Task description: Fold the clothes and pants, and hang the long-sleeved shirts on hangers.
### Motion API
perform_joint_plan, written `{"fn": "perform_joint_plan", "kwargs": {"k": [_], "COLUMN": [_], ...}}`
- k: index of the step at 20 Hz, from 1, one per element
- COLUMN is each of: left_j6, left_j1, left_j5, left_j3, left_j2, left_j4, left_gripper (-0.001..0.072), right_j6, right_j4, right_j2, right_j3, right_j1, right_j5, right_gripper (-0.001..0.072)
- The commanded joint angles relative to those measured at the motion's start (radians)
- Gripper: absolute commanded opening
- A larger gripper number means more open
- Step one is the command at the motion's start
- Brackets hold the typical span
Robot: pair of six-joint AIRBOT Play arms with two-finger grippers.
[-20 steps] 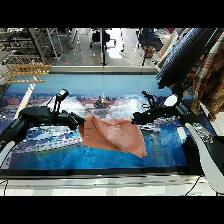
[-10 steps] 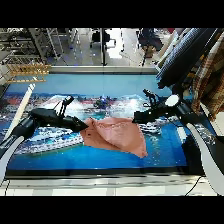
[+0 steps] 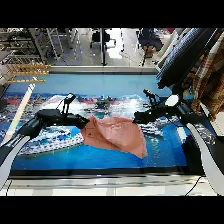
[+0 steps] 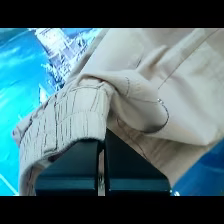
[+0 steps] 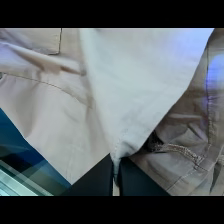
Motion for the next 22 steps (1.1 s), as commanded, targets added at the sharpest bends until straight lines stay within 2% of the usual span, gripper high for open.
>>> {"fn": "perform_joint_plan", "kwargs": {"k": [1, 4, 7, 9, 13, 16, 19, 22], "left_j6": [-0.036, -0.052, -0.178, -0.268, -0.431, -0.508, -0.541, -0.558], "left_j1": [-0.054, -0.008, 0.086, 0.150, 0.267, 0.297, 0.262, 0.215], "left_j5": [-0.070, 0.214, 0.467, 0.570, 0.667, 0.816, 0.838, 0.824], "left_j3": [0.014, 0.135, 0.344, 0.472, 0.625, 0.637, 0.637, 0.633], "left_j2": [0.006, 0.078, 0.198, 0.275, 0.427, 0.502, 0.537, 0.506], "left_j4": [-0.015, -0.015, -0.016, -0.015, -0.016, -0.016, -0.022, -0.021], "left_gripper": [0.0006, 0.0005, 0.0004, 0.0005, 0.0005, 0.0005, 0.0006, 0.0006], "right_j6": [0.000, 0.000, 0.003, 0.004, 0.016, 0.016, 0.010, 0.010], "right_j4": [-0.005, -0.058, -0.149, -0.202, -0.353, -0.397, -0.350, -0.319], "right_j2": [0.016, 0.095, 0.242, 0.365, 0.609, 0.727, 0.748, 0.669], "right_j3": [0.000, 0.031, 0.124, 0.198, 0.355, 0.453, 0.509, 0.509], "right_j1": [0.000, -0.010, -0.009, -0.010, -0.009, -0.009, -0.009, -0.009], "right_j5": [0.022, 0.092, 0.200, 0.241, 0.225, 0.173, 0.118, 0.109], "right_gripper": [0.0020, 0.0020, 0.0021, 0.0021, 0.0020, 0.0019, 0.0019, 0.0019]}}
